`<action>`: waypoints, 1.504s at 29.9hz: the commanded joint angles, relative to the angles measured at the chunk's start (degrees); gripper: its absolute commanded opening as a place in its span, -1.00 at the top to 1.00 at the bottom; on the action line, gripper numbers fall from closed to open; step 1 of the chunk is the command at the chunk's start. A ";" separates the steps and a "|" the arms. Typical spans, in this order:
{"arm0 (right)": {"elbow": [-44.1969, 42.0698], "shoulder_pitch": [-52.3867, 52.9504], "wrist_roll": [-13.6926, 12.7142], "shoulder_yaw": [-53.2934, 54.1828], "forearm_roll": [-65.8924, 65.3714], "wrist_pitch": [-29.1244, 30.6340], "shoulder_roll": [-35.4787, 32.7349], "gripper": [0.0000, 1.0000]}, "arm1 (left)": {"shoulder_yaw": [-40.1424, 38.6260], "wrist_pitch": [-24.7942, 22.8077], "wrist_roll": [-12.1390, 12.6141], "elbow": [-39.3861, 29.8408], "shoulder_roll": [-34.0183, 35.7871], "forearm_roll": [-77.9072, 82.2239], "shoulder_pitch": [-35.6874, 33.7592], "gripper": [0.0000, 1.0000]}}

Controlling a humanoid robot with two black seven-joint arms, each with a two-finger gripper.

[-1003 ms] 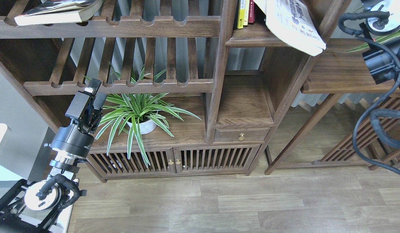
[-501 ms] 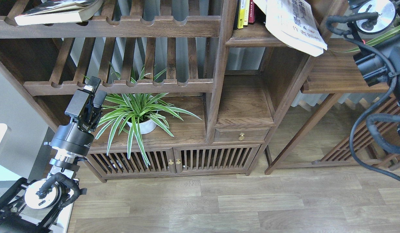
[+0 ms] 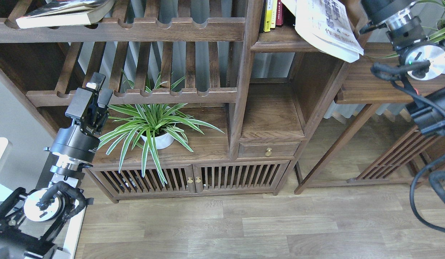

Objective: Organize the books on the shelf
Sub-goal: 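Lower the right gripper and raise the left gripper to the top shelf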

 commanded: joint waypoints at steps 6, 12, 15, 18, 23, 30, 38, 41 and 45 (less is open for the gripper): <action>11.08 -7.74 -0.20 0.21 0.02 -0.01 -2.89 -0.98 | -0.33 0.00 -0.77 -0.70 0.09 -0.27 -3.67 -0.68; 12.32 -12.40 -2.30 -1.64 -0.33 -0.01 -2.98 -0.95 | -0.77 0.00 -0.86 -2.45 0.17 -0.62 -3.67 -0.66; 12.49 -14.07 -3.10 -1.90 -0.25 -0.01 -2.98 -0.89 | -1.39 0.00 -0.78 -4.39 0.26 -1.59 -3.67 -0.66; 12.49 -15.65 -3.10 -1.90 -0.25 -0.01 -2.80 -0.88 | -2.09 0.00 -0.69 -6.41 0.70 -2.03 -3.50 -0.61; 12.49 -18.64 -3.10 -1.90 -0.16 -0.01 -2.27 -0.88 | -2.88 0.00 -0.34 -10.10 2.72 -4.13 -3.41 -0.58; 12.32 -19.17 -2.75 -0.94 2.82 -0.01 0.89 -0.89 | -3.50 0.74 -0.07 -14.68 5.09 -11.43 -3.41 -0.46; 12.32 -21.54 -2.92 -1.99 4.15 -0.01 1.15 -0.89 | -6.83 14.18 -0.16 -18.98 5.53 -13.01 -3.23 -0.45; 12.32 -23.56 -3.01 -3.04 4.06 -0.01 2.21 -0.89 | -8.85 20.51 -0.16 -20.12 5.45 -17.74 -3.50 -0.48; 12.40 -26.11 -3.10 -4.27 3.80 -0.01 3.17 -0.89 | -10.35 23.86 -0.16 -21.88 5.62 -20.66 -2.97 -0.49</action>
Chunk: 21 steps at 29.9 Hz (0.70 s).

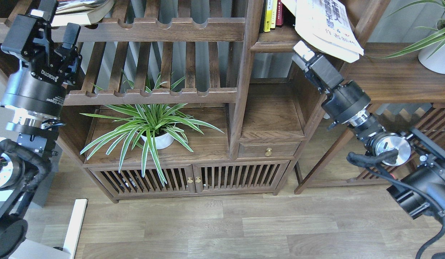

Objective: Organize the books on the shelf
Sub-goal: 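Lower the right gripper and raise the left gripper to the top shelf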

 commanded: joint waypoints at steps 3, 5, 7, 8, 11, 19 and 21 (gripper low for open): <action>0.09 -2.61 -0.05 -1.10 -0.26 0.01 1.39 -0.89 | -1.93 5.27 0.00 -1.35 0.19 -1.97 0.36 -0.48; 0.09 -2.70 -0.05 -1.10 -0.26 0.01 2.09 -0.89 | -2.90 8.35 0.00 -1.35 0.11 -2.85 0.10 -0.47; 0.09 -2.70 -0.05 -1.10 -0.26 0.01 2.88 -0.89 | -4.13 12.39 0.00 -1.35 0.19 -5.30 -0.25 -0.47; 0.09 -2.61 -0.14 -1.10 -0.26 0.01 3.15 -0.89 | -4.74 14.41 0.00 -1.27 0.19 -6.62 -0.34 -0.47; 0.09 -2.00 -0.40 -1.36 -0.69 0.01 4.38 -0.89 | -6.85 20.39 0.00 -1.35 0.28 -9.61 -1.30 -0.52; 0.00 -1.38 -1.02 -1.54 -2.01 0.01 4.74 -0.89 | -9.93 33.13 -0.09 -1.18 0.20 -10.32 -5.26 -0.55; 0.00 -1.30 -1.02 -1.54 -2.01 0.01 4.73 -0.89 | -10.63 34.43 -0.09 -1.18 0.19 -10.32 -6.05 -0.55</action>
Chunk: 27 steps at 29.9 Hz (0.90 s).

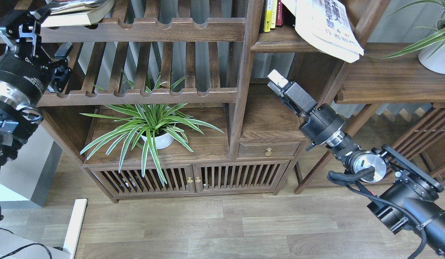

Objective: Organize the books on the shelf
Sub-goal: 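Lower the right gripper and raise the left gripper to the top shelf, then grasp the dark-covered book on the top shelf with the left gripper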

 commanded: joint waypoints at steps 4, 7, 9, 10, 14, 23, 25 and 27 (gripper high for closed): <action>0.00 0.73 -0.01 0.00 -0.14 0.00 -0.22 -0.89 | -1.80 2.64 -0.01 0.50 -0.05 -0.56 -3.36 -0.55; 0.00 1.17 -0.01 0.08 -0.14 0.00 -0.14 -0.89 | -2.94 2.64 -0.01 0.86 -0.05 -0.83 -5.29 -0.55; 0.00 1.70 -0.01 0.00 -0.14 0.00 -0.14 -0.89 | -4.34 2.64 -0.09 1.29 -0.40 -1.18 -6.17 -0.56; 0.00 1.96 -0.01 0.08 -0.14 0.00 -0.14 -0.89 | -4.96 2.64 -0.10 1.30 -0.49 -1.27 -6.52 -0.56; -0.09 3.19 -0.01 0.08 -0.14 0.00 -0.05 -0.89 | -5.49 2.64 0.08 1.30 -0.49 -1.44 -6.62 -0.58; -0.09 4.07 -0.01 0.08 -0.14 0.00 0.04 -0.89 | -5.49 2.64 0.08 1.38 -0.57 -1.79 -6.44 -0.61; -0.18 4.07 -0.01 0.08 -0.14 0.00 0.04 -0.89 | -5.41 2.64 0.08 1.47 -0.58 -1.79 -6.00 -0.62; -0.18 4.07 -0.01 0.08 -0.14 0.00 -0.05 -0.89 | -5.32 2.64 0.08 1.47 -0.58 -1.79 -5.56 -0.65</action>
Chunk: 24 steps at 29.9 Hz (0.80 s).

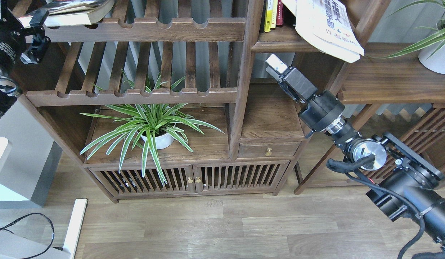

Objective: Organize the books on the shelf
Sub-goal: 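Grasp the dark-covered book on the top shelf with the left gripper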

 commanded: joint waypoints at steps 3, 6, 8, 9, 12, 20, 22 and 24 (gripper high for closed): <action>-0.02 0.01 0.00 0.00 0.00 0.00 -0.09 -0.89 | 0.54 0.00 -0.18 0.19 -0.21 0.00 2.04 -0.68; -0.11 0.01 0.00 0.00 0.00 0.00 -0.09 -0.89 | 0.62 0.00 -0.18 0.46 -0.21 0.00 2.22 -0.68; -0.20 0.01 0.00 0.00 0.00 0.00 -0.09 -0.89 | 0.62 0.00 -0.27 1.07 -0.21 0.09 2.57 -0.68; -0.28 0.01 0.00 0.00 0.00 0.00 0.00 -0.89 | 0.71 0.00 -0.27 1.68 -0.21 0.09 2.66 -0.68; -0.29 0.01 0.00 0.00 -0.09 0.00 0.00 -0.89 | 0.62 0.00 -0.27 2.57 0.05 0.09 2.66 -0.68; -0.37 0.01 0.00 0.00 -0.18 0.00 0.00 -0.89 | 0.89 0.00 -0.35 4.15 -0.30 0.27 2.83 -0.67; -0.37 0.01 0.00 0.00 -0.18 0.00 0.00 -0.89 | 0.97 0.00 -0.18 4.85 -0.30 0.35 2.66 -0.66; -0.37 0.10 0.00 0.00 -0.18 0.00 0.00 -0.89 | 0.98 0.00 -0.09 6.16 -0.30 0.53 2.22 -0.66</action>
